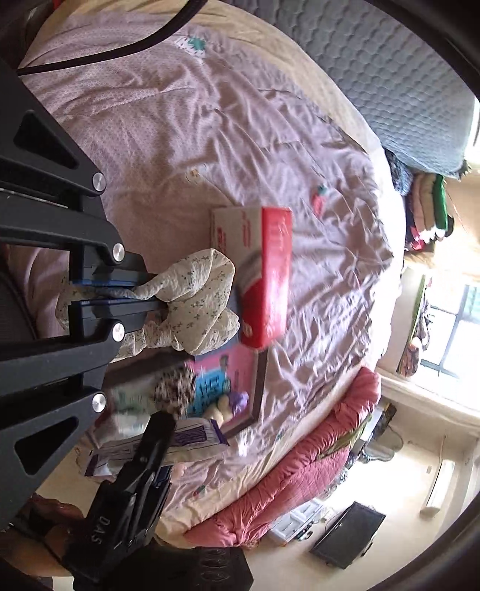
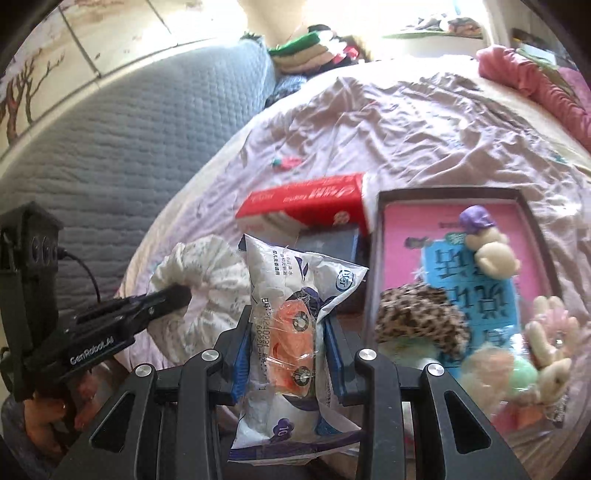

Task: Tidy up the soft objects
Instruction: 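Carry the cream scrunchie and wipes packet with both grippers over the tray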

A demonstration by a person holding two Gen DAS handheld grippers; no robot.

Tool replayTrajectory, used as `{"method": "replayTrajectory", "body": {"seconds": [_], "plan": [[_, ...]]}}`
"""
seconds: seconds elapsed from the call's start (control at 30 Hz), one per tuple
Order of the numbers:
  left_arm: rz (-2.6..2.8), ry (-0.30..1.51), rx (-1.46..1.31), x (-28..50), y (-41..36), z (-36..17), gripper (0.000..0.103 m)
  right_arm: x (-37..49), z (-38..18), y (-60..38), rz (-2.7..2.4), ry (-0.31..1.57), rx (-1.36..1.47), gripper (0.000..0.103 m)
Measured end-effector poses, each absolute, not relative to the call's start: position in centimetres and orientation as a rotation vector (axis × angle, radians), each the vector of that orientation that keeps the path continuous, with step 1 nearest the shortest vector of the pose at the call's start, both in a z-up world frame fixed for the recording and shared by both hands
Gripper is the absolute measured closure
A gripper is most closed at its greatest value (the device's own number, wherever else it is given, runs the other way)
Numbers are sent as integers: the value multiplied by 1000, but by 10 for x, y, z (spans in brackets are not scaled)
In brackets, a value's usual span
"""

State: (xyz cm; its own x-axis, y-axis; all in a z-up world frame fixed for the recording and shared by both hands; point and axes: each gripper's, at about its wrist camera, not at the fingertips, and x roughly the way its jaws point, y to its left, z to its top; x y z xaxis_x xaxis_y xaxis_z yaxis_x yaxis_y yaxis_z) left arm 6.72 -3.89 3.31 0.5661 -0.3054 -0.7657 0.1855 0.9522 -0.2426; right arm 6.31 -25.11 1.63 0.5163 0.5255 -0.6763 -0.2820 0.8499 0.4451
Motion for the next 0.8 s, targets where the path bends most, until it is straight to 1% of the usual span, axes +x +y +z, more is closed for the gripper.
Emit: {"method": "replayTrajectory", "body": {"seconds": [0.17, 0.5, 0.63, 0.8], "plan": [[-335, 906, -118, 58, -65, 52, 99, 55, 30, -275, 474, 858, 345, 67], [-419, 890, -52, 51, -120, 69, 99, 37, 46, -345, 362, 780, 431, 67], [-453, 902, -36, 56, -143, 66, 99, 33, 42, -374, 296, 765, 452, 67], [-485, 943, -18, 66, -173, 50, 99, 32, 27, -400, 236, 770, 490, 67]]}}
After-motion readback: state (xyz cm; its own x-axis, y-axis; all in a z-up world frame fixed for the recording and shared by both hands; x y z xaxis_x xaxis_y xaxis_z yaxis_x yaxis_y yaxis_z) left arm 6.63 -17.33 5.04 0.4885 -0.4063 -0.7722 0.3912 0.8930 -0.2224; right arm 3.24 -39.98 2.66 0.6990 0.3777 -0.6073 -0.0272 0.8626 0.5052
